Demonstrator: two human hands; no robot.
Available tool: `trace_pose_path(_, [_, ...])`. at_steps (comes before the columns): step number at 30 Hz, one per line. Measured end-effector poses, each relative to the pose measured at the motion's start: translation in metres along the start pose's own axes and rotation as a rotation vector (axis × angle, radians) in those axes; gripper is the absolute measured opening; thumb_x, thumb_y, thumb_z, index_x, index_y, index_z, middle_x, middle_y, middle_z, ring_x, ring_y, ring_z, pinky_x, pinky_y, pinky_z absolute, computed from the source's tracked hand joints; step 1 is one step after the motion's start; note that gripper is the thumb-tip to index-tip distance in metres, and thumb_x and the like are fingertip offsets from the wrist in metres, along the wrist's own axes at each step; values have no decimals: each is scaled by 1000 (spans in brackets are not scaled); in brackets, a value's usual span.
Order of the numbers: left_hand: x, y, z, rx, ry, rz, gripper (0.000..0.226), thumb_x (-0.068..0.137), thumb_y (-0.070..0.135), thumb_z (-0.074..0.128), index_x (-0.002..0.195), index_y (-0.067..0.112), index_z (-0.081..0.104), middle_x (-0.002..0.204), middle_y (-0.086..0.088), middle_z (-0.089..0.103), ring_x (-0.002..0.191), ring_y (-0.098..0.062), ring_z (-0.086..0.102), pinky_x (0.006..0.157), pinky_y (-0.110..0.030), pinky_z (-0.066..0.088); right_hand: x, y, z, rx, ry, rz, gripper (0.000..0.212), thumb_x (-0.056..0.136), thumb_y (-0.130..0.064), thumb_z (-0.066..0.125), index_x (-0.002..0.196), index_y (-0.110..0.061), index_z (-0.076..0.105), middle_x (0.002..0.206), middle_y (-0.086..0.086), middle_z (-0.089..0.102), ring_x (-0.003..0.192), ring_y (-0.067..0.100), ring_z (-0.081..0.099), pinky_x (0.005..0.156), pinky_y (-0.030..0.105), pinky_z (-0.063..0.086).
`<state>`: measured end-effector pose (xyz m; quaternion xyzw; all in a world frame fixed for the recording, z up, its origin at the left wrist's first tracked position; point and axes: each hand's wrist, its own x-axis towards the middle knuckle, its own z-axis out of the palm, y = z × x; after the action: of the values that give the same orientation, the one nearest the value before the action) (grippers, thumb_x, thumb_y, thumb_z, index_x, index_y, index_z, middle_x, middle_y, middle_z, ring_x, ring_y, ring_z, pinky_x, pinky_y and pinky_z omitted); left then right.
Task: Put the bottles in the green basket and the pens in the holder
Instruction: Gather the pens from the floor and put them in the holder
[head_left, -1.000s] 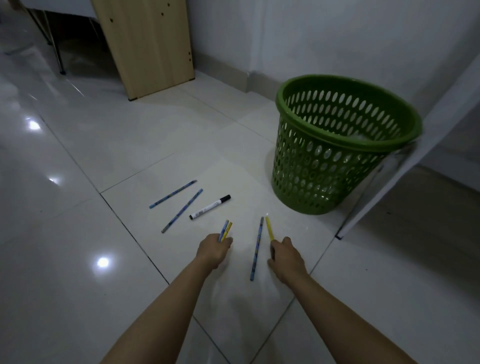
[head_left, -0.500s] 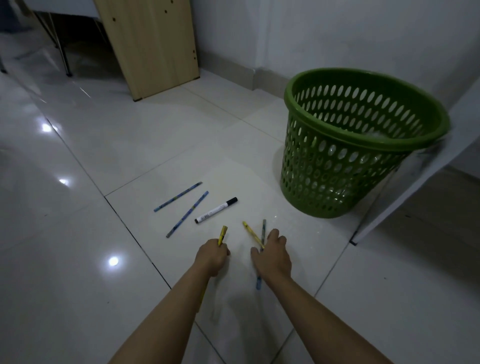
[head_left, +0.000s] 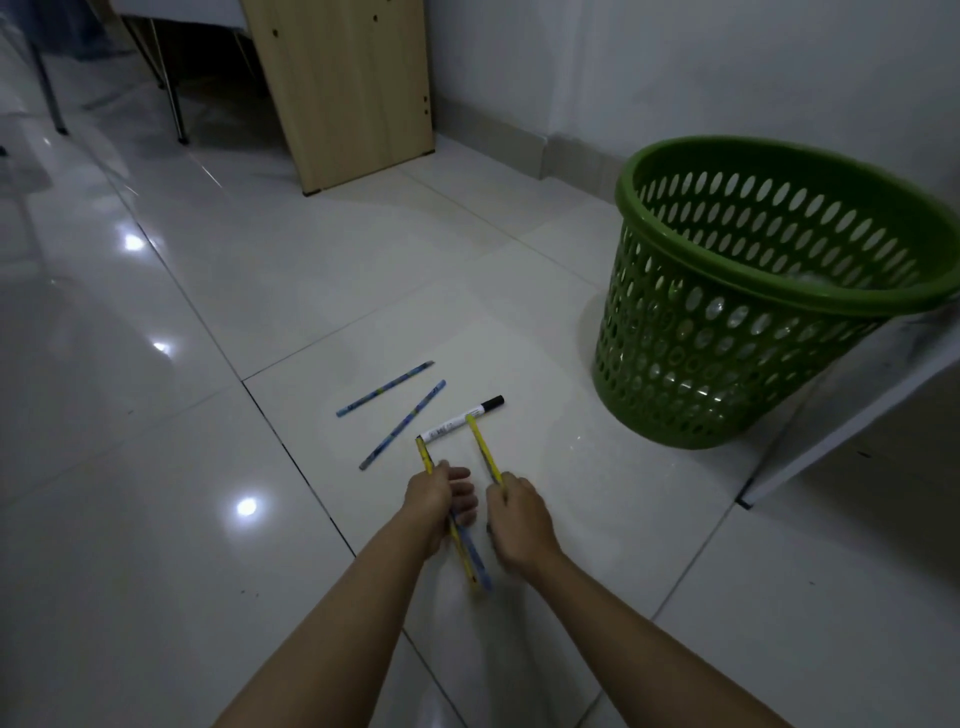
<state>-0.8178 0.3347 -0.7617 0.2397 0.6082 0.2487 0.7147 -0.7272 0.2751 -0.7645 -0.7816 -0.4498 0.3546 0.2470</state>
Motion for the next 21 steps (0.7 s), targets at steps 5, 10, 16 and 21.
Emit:
trace_pose_path(5, [3, 1, 15, 206, 91, 162, 44, 99, 37, 32, 91, 12, 67, 108, -17, 69, 100, -33, 64, 96, -42, 50, -9, -17, 13, 246, -68, -3, 18, 98, -30, 39, 80, -27, 39, 80, 7, 62, 64, 25, 60, 56, 31, 44])
trace_pose_path(10, [6, 7, 20, 745, 67, 525, 56, 96, 54, 23, 102, 14, 62, 106, -11, 63, 105, -29, 58, 93, -41, 45, 1, -16, 4, 324, 56, 15, 22, 97, -30, 45, 91, -9, 45, 87, 13, 63, 86, 33, 62, 68, 36, 40])
trace_pose_path(16, [31, 2, 2, 1454, 119, 1007, 53, 95, 32, 42, 144, 13, 32, 152, -8, 31, 138, -28, 33, 114, -42, 30, 31, 4, -9, 274, 222, 92, 34, 97, -38, 40, 91, -6, 52, 97, 25, 66, 91, 42, 62, 79, 43, 50])
trace_pose_path(21, [47, 0, -1, 1696, 162, 912, 61, 96, 9, 29, 151, 12, 4, 161, -15, 2, 149, -32, -1, 122, -46, 5, 44, 14, -4, 295, 269, 105, 32, 91, -44, 34, 94, -14, 45, 88, 26, 66, 78, 44, 64, 73, 56, 53])
